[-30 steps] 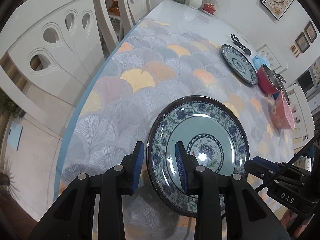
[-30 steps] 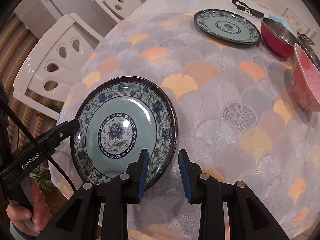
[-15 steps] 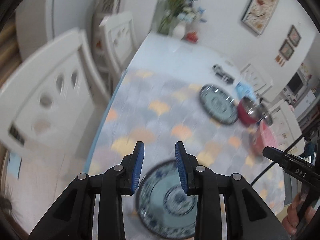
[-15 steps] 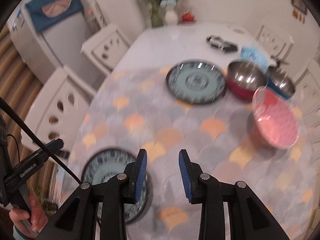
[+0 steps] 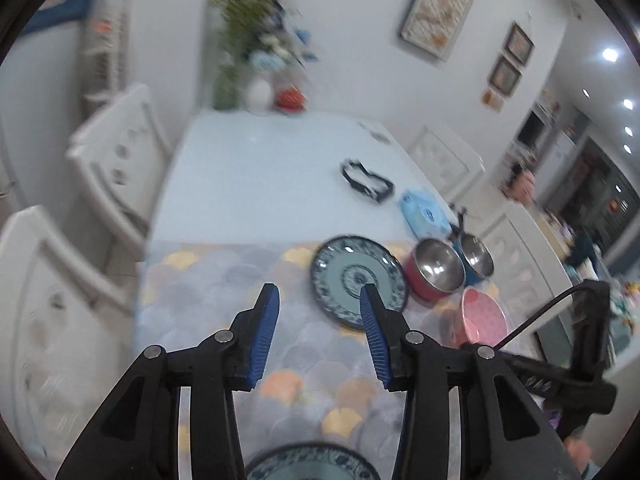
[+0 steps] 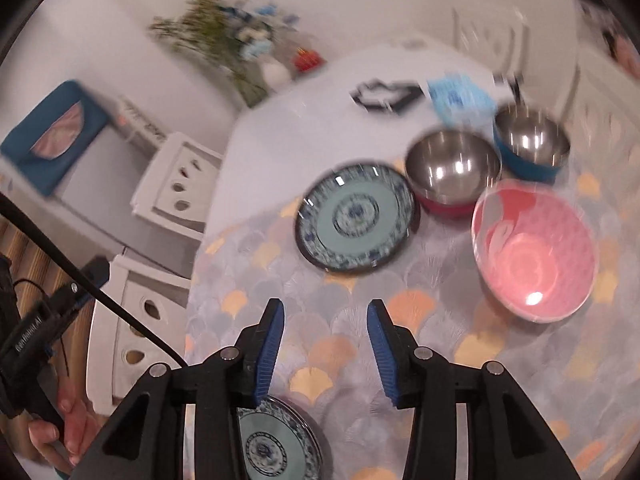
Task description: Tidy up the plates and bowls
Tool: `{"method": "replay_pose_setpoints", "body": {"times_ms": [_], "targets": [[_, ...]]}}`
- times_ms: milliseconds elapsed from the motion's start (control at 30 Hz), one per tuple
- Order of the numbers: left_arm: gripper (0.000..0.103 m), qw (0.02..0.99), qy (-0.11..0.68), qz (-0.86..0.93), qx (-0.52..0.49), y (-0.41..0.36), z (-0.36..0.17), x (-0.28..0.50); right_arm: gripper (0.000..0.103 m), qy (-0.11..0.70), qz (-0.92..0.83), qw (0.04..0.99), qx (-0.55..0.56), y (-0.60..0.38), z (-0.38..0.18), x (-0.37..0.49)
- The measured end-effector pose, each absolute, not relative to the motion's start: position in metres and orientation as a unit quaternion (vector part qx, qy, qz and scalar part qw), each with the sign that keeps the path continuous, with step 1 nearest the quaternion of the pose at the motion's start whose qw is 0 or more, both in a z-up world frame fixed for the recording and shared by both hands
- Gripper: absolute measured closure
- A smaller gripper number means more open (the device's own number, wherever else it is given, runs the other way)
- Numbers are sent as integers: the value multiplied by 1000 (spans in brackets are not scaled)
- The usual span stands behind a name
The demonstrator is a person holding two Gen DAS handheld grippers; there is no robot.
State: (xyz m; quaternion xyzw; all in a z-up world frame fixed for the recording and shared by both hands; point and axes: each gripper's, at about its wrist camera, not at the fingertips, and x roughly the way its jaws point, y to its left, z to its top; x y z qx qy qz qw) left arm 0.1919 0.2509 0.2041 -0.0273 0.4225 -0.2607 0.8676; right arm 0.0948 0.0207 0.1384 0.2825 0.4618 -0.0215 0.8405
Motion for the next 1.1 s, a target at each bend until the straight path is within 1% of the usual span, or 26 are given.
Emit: {"method": "replay_pose_setpoints", "body": {"times_ms": [100,200,300,367,533,700,833,900,1000,1100], "targets": [[63,840,464,-280,-17,226,175,225,61,493,-33,810,315,18,106,115],[63,813,501,-298,2,203,142,253,61,506,-50,796,327,14,86,131],[61,795,522,-310,17,187,114,269,61,510,-68,789,336,6,71,148],[59,782,538,-314,23,177,95,284,59,511,-85,784,343,-1,61,159],[59,753,566,-335,23,155,54,320,59,520,-124,780,326,-8,36,185],[59,743,577,-339,11,143,30,344,59,521,-149,783,306,-10,24,198],[61,743,571,-349,8,136,21,356,59,516,-164,786,297,-17,15,205],[67,742,569,-354,7,134,18,361,59,516,-165,787,296,-19,12,209],[69,741,565,-363,1,131,17,366,59,515,-165,790,289,-19,9,214],[72,737,565,-371,-7,128,13,369,62,511,-159,798,278,-16,9,219]]}}
